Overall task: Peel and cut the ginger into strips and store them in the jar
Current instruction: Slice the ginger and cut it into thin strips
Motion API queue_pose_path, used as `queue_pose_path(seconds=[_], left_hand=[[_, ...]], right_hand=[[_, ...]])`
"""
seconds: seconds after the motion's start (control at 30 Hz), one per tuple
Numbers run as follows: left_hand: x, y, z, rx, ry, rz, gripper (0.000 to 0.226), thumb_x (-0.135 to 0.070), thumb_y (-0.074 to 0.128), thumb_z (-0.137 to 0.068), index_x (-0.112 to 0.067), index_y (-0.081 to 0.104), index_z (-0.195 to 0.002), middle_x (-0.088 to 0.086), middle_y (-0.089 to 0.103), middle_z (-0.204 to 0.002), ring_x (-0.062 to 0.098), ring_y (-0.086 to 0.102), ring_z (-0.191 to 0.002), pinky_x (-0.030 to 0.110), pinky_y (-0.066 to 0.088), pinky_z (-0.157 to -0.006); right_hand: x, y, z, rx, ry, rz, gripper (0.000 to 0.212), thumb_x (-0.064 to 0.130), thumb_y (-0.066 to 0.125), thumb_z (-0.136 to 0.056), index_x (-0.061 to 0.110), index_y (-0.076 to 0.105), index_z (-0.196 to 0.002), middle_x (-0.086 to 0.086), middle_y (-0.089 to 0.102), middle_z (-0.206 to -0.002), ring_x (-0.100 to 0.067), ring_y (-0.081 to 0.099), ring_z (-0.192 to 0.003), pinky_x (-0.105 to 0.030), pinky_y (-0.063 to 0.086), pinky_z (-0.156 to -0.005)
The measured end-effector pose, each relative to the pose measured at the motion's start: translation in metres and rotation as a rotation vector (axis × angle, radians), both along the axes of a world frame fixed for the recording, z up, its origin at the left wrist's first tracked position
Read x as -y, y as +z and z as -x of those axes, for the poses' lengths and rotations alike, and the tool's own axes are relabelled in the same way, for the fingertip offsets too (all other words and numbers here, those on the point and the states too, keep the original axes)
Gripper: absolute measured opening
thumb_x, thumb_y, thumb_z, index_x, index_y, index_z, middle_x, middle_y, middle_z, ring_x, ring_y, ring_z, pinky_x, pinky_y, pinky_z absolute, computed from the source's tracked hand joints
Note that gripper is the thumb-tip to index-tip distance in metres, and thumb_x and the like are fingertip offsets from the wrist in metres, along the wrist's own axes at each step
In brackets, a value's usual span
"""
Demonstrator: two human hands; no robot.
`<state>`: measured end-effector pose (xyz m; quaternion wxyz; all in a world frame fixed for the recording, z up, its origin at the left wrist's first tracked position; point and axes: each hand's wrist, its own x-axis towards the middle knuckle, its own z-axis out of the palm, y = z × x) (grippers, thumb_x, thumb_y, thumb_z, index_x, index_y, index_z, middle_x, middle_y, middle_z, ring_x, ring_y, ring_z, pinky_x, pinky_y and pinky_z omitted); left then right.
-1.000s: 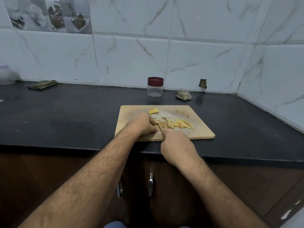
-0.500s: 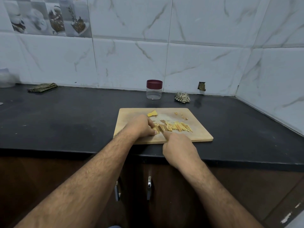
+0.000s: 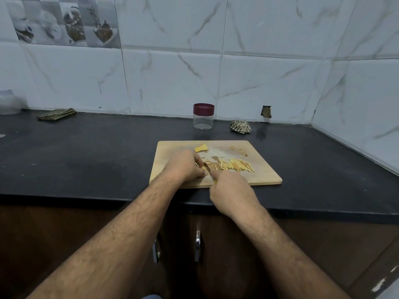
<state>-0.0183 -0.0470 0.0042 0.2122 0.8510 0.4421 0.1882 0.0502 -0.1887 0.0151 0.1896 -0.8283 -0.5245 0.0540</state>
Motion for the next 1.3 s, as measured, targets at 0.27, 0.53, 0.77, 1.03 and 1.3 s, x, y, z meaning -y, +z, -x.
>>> queue_pose_path(seconds=[0.27,0.53,0.77,1.03,1.3], left_hand=[[0.003,0.006,-0.001,-0.005,0.005,0.045,0.016,-0.032,0.083,-0.075,-0.031,0.068,-0.081,-0.001,0.071,-0.099,0.016,0.064,-0.097,0.035,0.053,-0.090],[0.001,0.008,-0.001,-0.014,0.010,0.047,0.024,-0.034,0.083,-0.076,-0.027,0.074,-0.097,-0.004,0.068,-0.100,0.014,0.061,-0.099,0.033,0.052,-0.091],[0.002,0.006,-0.002,-0.016,0.017,0.037,0.023,-0.034,0.083,-0.076,-0.027,0.073,-0.096,-0.003,0.068,-0.102,0.015,0.061,-0.100,0.032,0.051,-0.090],[-0.004,0.005,0.000,0.031,-0.005,0.098,0.022,-0.032,0.085,-0.073,-0.027,0.073,-0.090,0.000,0.070,-0.103,0.017,0.062,-0.100,0.036,0.051,-0.093],[-0.011,0.004,-0.002,0.125,0.075,0.144,0.004,-0.020,0.069,-0.086,-0.024,0.070,-0.086,-0.006,0.069,-0.100,0.015,0.061,-0.101,0.034,0.051,-0.092]], right_hand=[[-0.007,0.002,0.004,0.053,0.012,0.029,0.045,0.007,0.045,-0.092,0.024,0.053,-0.133,-0.005,0.057,-0.105,-0.024,0.054,-0.097,-0.031,0.040,-0.070],[0.022,-0.008,0.004,0.071,0.005,0.030,0.053,0.010,0.046,-0.093,0.030,0.042,-0.142,0.001,0.049,-0.095,-0.019,0.046,-0.084,-0.031,0.040,-0.063],[0.004,-0.001,-0.001,0.036,-0.018,0.016,0.043,0.012,0.047,-0.094,0.026,0.053,-0.134,-0.004,0.061,-0.114,-0.023,0.055,-0.098,-0.032,0.042,-0.069],[0.010,0.000,-0.008,-0.022,-0.036,-0.008,0.052,0.012,0.044,-0.094,0.028,0.047,-0.143,-0.003,0.060,-0.127,-0.023,0.056,-0.111,-0.033,0.050,-0.081],[0.002,0.004,-0.005,-0.036,-0.009,-0.028,0.053,0.012,0.044,-0.094,0.027,0.046,-0.145,-0.004,0.056,-0.136,-0.024,0.053,-0.121,-0.035,0.050,-0.095]])
